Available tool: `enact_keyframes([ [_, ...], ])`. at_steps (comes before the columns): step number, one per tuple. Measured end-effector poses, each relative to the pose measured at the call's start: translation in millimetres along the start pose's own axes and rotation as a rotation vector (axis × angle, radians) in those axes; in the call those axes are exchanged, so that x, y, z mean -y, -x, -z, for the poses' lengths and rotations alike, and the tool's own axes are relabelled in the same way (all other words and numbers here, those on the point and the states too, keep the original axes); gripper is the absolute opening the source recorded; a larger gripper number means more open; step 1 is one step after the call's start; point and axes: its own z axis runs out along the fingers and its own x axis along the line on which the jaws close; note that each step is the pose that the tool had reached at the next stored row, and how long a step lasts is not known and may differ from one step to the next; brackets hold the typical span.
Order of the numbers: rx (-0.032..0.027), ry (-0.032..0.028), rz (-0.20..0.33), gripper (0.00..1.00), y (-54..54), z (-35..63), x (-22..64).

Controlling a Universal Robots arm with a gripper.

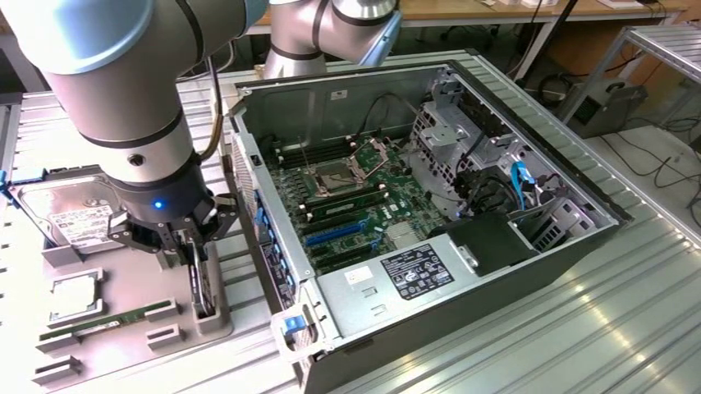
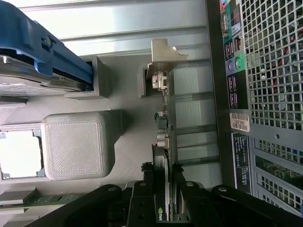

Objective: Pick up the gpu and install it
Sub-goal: 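Pick up the gpu and move the gpu toward the slot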

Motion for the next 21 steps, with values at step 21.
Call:
enact_keyframes([
  [21, -0.0044, 0.0110, 0.100, 0.26, 9.3, 8.4, -0.8],
])
